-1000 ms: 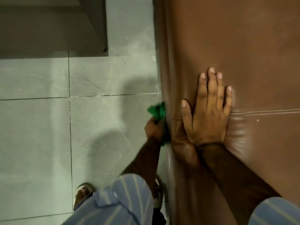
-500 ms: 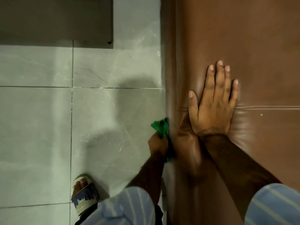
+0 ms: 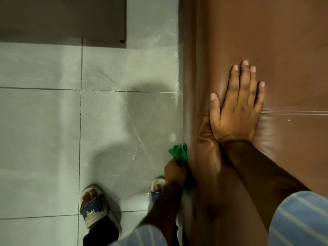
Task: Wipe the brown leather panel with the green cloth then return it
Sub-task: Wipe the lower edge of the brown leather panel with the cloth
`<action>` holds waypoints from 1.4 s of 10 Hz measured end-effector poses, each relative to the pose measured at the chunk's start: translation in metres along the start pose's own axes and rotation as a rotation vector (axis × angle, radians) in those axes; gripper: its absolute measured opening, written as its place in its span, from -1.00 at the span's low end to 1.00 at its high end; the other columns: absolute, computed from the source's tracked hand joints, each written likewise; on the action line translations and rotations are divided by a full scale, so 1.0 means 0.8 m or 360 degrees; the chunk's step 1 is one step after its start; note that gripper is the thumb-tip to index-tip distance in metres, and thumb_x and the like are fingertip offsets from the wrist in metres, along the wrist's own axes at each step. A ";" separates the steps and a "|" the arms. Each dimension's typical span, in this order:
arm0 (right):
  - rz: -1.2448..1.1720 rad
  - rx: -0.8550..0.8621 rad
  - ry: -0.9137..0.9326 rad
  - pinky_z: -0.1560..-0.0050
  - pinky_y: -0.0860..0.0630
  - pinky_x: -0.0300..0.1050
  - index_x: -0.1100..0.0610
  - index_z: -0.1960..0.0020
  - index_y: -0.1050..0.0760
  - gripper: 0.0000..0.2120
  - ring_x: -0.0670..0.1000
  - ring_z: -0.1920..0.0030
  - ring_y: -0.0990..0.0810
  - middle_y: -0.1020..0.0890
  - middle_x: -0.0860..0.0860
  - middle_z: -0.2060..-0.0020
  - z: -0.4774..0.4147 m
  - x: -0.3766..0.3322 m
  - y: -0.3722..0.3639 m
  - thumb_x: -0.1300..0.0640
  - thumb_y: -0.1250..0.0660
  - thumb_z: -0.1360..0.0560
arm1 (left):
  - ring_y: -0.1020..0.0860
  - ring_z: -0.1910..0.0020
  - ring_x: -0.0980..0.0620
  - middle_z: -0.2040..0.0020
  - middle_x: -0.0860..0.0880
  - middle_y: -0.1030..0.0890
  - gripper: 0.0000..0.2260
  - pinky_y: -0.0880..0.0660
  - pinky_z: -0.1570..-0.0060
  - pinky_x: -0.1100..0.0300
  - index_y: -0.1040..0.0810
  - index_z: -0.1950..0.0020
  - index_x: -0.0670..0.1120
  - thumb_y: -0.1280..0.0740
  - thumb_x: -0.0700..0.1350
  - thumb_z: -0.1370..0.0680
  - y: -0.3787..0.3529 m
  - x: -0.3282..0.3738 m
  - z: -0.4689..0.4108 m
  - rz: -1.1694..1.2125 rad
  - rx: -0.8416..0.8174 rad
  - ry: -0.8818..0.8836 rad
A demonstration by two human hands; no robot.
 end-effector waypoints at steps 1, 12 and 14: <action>-0.0006 0.0018 0.0004 -0.75 -0.07 0.28 0.19 -0.76 -0.07 -0.30 0.18 -0.76 -0.12 -0.16 0.16 -0.75 0.001 0.000 -0.004 -0.21 0.06 -0.78 | -0.65 -0.13 -0.19 -0.10 -0.18 -0.72 -0.79 -0.52 -0.12 0.12 -0.67 -0.12 -0.12 -0.30 -0.13 -0.58 0.012 0.088 -0.049 0.0136 0.0162 -0.0110; 0.0007 -0.0003 0.0006 -0.74 -0.07 0.28 0.19 -0.76 -0.08 -0.29 0.18 -0.76 -0.13 -0.16 0.16 -0.75 0.001 0.002 -0.002 -0.22 0.04 -0.77 | -0.66 -0.16 -0.24 -0.15 -0.20 -0.71 -0.73 -0.59 -0.25 -0.15 -0.67 -0.21 -0.13 -0.36 -0.09 -0.56 0.033 0.183 -0.097 0.0750 0.0143 -0.0151; 0.0004 -0.0038 0.0007 -0.74 -0.08 0.29 0.19 -0.76 -0.06 -0.29 0.18 -0.76 -0.12 -0.15 0.16 -0.75 0.000 0.001 0.001 -0.22 0.05 -0.76 | -0.65 0.09 -0.24 0.09 -0.29 -0.68 -0.77 -0.60 -0.04 -0.16 -0.67 0.07 -0.21 -0.30 -0.09 -0.45 0.019 0.103 -0.028 0.1175 0.0024 -0.0026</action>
Point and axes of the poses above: each hand's wrist, its own z-axis away from the middle knuckle, its own y-axis out of the back of the hand, x = y × z, the point moved 1 cm from there along -z, towards the middle knuckle
